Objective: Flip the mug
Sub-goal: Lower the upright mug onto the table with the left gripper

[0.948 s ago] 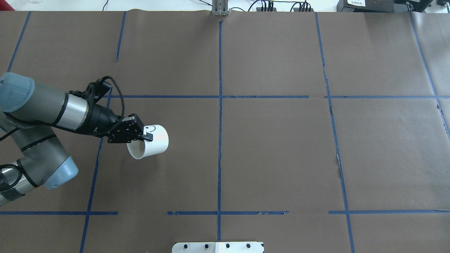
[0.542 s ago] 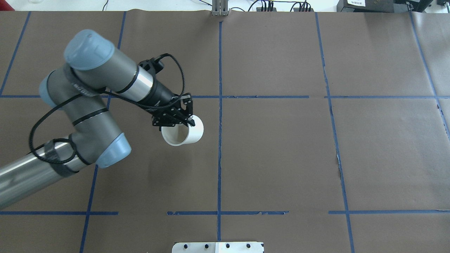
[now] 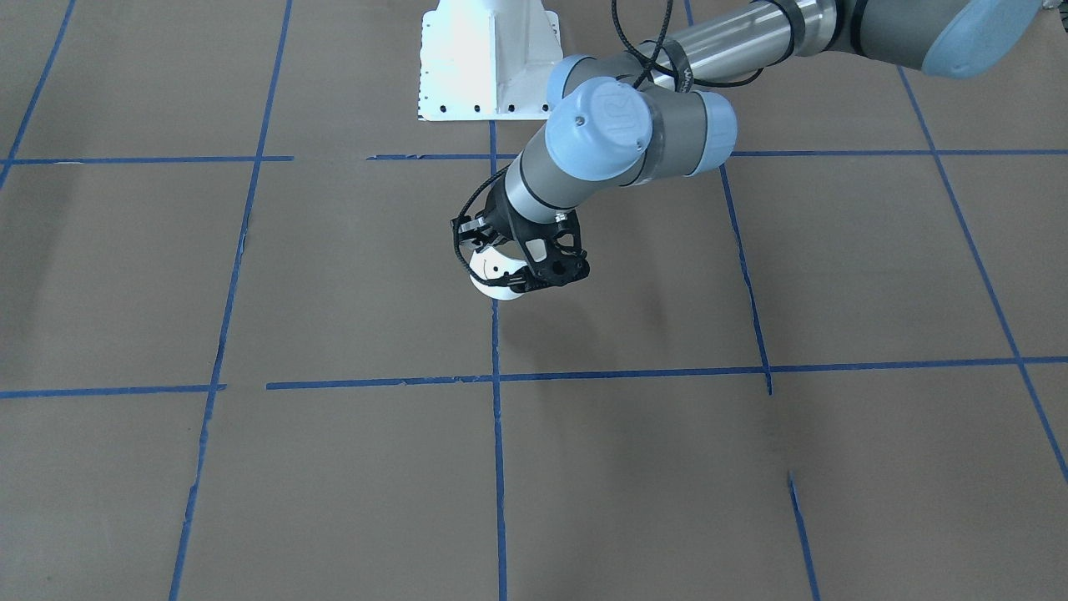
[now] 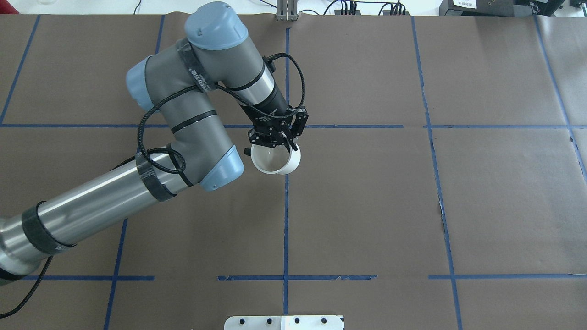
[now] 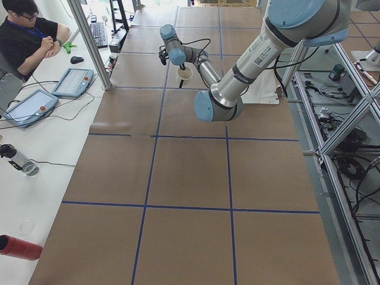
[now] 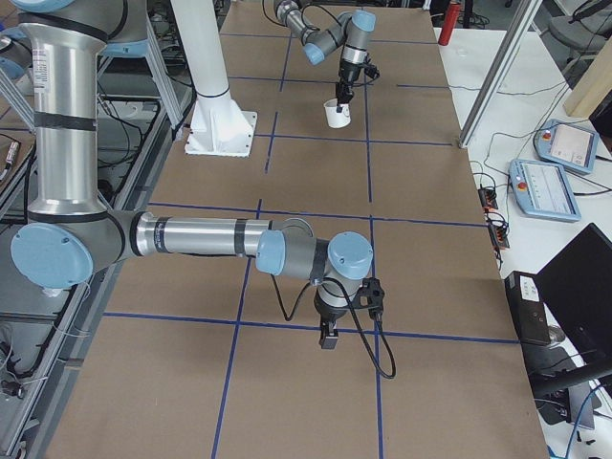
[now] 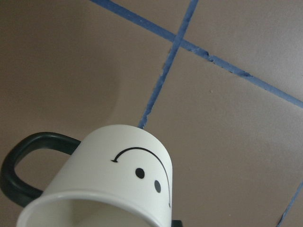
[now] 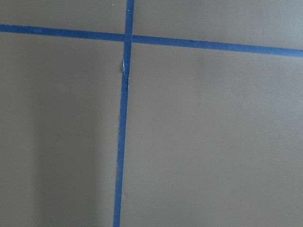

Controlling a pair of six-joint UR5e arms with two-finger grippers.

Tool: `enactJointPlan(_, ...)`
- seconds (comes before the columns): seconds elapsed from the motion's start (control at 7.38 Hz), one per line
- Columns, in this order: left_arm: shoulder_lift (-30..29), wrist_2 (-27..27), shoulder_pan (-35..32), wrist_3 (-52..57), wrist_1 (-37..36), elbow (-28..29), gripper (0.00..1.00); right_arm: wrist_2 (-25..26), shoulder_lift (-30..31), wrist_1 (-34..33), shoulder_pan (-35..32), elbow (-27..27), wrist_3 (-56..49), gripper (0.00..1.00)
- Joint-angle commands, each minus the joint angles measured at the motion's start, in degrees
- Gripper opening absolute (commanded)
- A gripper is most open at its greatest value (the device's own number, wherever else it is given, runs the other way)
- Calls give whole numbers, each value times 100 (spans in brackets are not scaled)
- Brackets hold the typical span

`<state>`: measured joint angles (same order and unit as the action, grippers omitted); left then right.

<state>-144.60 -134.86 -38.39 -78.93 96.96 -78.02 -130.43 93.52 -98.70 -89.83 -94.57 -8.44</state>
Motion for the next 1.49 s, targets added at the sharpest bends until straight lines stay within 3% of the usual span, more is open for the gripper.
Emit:
enactJointPlan(0.0,-104,39,226,887,-766,111,0,0,0,0,0,0,0,100)
enactJointPlan(0.54,-253,39,605,854,-775,419,3,0,0,0,0,0,0,100)
enactJointPlan(0.68,-262,100,648,653,-766,420,87,0,0,0,0,0,0,100)
enactJointPlan(0.81,-340,405,701,277,-766,411,100,0,0,0,0,0,0,100)
enactJointPlan(1.22,-297,452,519,264,-940,-219,100,0,0,0,0,0,0,100)
enactJointPlan(1.35,68,461,395,299,-1003,-761,100,0,0,0,0,0,0,100)
